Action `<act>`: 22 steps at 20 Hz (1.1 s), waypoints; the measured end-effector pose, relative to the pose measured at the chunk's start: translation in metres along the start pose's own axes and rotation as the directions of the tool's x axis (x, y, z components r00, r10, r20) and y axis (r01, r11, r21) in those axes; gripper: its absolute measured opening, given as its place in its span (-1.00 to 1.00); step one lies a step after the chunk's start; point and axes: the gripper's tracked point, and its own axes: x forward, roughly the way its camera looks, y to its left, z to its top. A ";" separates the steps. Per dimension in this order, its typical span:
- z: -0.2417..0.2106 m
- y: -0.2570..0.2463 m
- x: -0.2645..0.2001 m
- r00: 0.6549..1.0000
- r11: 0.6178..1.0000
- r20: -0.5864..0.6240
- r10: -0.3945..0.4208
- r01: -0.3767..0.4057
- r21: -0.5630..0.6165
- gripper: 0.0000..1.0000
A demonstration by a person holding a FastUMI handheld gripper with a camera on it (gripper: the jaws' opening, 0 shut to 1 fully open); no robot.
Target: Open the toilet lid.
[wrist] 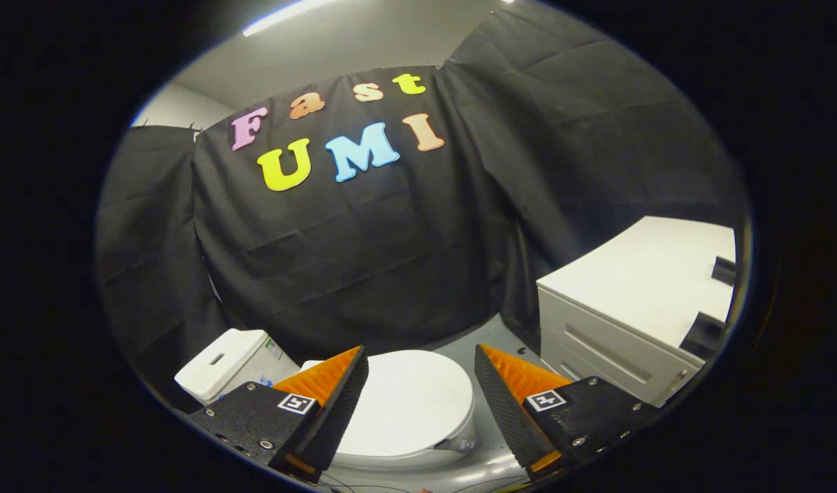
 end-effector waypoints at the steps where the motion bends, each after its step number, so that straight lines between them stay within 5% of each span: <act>1: -0.013 0.000 0.002 1.000 0.999 -0.029 0.004 -0.003 0.043 0.92; 11: -0.113 -0.038 0.013 0.970 0.938 -0.239 -0.053 0.130 0.320 0.89; 16: -0.154 -0.055 0.018 0.939 0.921 -0.333 -0.088 0.204 0.331 0.90; 22: -0.181 -0.072 0.025 0.924 0.857 -0.373 -0.083 0.257 0.446 0.90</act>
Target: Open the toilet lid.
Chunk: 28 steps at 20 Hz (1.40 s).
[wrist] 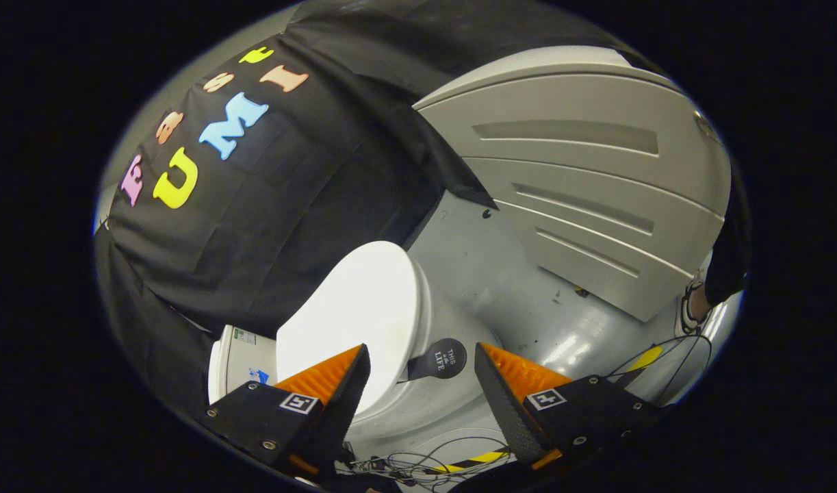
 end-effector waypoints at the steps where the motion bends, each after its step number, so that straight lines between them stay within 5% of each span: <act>1: -0.002 -0.004 0.004 1.000 0.999 0.000 0.007 -0.007 0.032 0.89; 5: -0.011 -0.010 0.016 0.999 0.984 -0.013 0.053 -0.050 0.169 0.89; 8: -0.024 -0.020 0.032 0.998 0.982 -0.053 0.037 -0.026 0.188 0.89; 13: -0.032 -0.010 0.045 0.990 0.964 -0.066 0.126 -0.106 0.245 0.72; 15: -0.034 0.001 0.051 0.979 0.945 -0.069 0.193 -0.167 0.282 0.54; 22: -0.037 -0.011 0.059 0.974 0.902 -0.060 0.216 -0.176 0.393 -0.07; 23: -0.035 -0.010 0.055 0.972 0.889 -0.055 0.230 -0.186 0.419 -0.43; 24: -0.035 -0.008 0.057 0.970 0.880 -0.052 0.238 -0.193 0.433 -0.55; 28: -0.032 -0.006 0.057 0.970 0.883 -0.034 0.239 -0.203 0.423 -0.73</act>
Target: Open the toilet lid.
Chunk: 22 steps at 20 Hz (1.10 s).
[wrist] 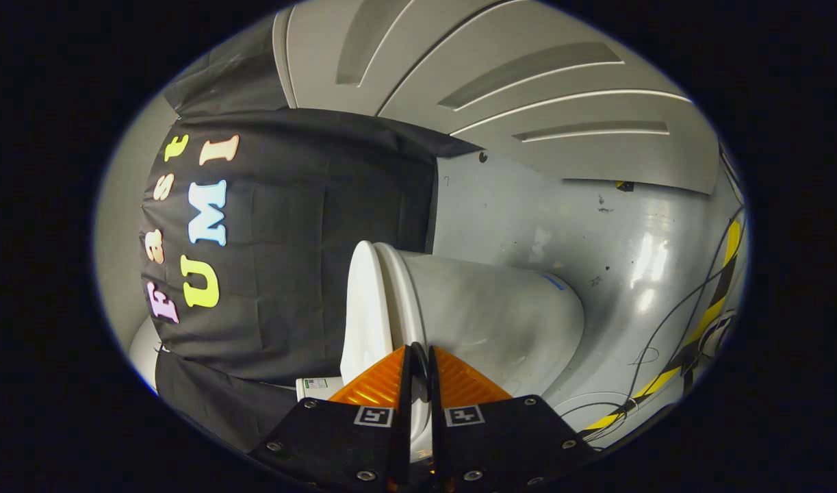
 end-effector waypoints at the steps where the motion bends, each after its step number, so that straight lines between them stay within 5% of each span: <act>1: -0.002 0.002 -0.002 1.000 1.000 -0.002 0.007 -0.007 0.001 -0.82; 8: 0.002 0.009 -0.002 0.999 0.995 0.027 -0.027 0.029 -0.100 -1.00; 13: 0.001 0.028 -0.013 0.993 0.940 0.046 -0.107 0.117 -0.321 -1.00; 22: -0.002 0.100 -0.044 0.978 0.880 0.164 -0.127 0.187 -0.436 -0.99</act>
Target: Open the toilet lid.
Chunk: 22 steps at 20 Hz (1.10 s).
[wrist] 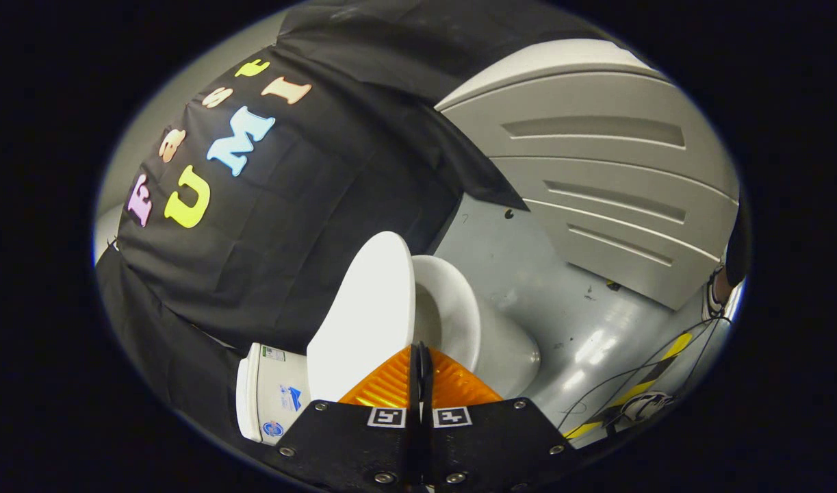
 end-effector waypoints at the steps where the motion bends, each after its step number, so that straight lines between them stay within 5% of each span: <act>1: 0.002 0.008 -0.004 1.000 1.000 0.015 -0.004 0.004 -0.023 -1.00; 5: 0.013 0.041 -0.023 0.996 0.990 0.085 -0.041 0.052 -0.134 -1.00; 13: 0.024 0.116 -0.058 0.983 0.958 0.180 0.017 0.036 -0.286 -1.00; 22: 0.022 0.176 -0.082 0.970 0.875 0.238 0.042 0.079 -0.478 -1.00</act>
